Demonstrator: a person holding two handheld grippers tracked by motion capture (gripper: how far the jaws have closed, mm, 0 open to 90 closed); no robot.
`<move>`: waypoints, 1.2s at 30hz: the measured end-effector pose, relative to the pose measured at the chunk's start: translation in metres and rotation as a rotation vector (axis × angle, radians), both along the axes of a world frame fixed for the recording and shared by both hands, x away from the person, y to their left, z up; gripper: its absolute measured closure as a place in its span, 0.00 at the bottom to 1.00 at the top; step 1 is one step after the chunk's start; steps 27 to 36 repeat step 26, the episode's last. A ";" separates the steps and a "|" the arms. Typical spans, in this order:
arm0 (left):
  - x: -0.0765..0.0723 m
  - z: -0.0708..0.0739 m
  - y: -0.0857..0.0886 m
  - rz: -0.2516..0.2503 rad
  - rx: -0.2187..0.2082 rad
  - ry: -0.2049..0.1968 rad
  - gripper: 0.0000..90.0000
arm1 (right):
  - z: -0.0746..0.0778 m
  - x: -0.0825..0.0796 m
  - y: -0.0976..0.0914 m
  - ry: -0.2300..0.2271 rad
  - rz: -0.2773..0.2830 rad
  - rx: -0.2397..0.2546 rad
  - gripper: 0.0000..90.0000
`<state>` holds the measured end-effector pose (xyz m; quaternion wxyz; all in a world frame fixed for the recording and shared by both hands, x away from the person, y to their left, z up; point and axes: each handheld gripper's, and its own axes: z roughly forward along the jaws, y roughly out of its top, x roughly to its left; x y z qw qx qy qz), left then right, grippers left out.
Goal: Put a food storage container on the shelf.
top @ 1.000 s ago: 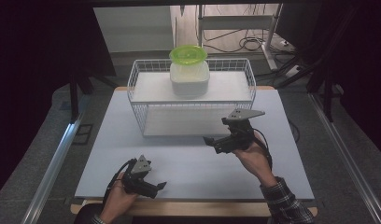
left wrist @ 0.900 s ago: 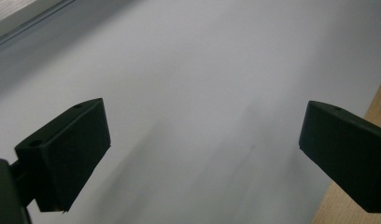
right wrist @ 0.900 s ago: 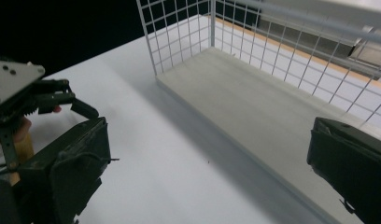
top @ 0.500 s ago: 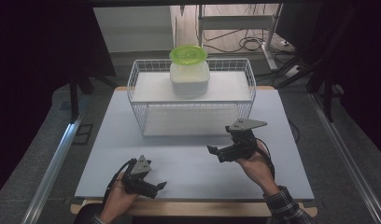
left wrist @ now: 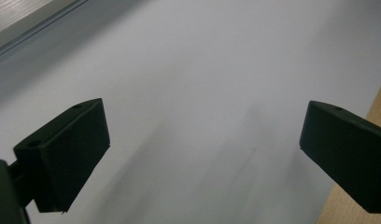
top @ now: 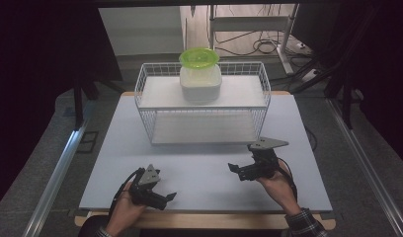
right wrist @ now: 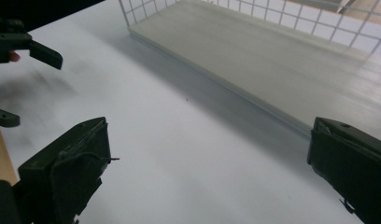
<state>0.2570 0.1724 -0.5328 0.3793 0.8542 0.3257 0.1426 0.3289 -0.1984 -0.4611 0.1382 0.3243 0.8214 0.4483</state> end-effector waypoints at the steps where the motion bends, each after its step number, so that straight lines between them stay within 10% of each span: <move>1: 0.000 0.000 0.000 0.000 0.001 0.000 0.02 | -0.003 -0.001 -0.002 0.000 -0.005 0.000 0.00; 22: 0.000 -0.001 -0.002 -0.013 0.006 0.010 0.02 | -0.052 -0.002 -0.012 0.072 -0.029 -0.085 0.00; 36: 0.000 -0.001 -0.003 -0.014 0.008 0.008 0.02 | -0.055 -0.001 -0.011 0.084 -0.031 -0.104 0.00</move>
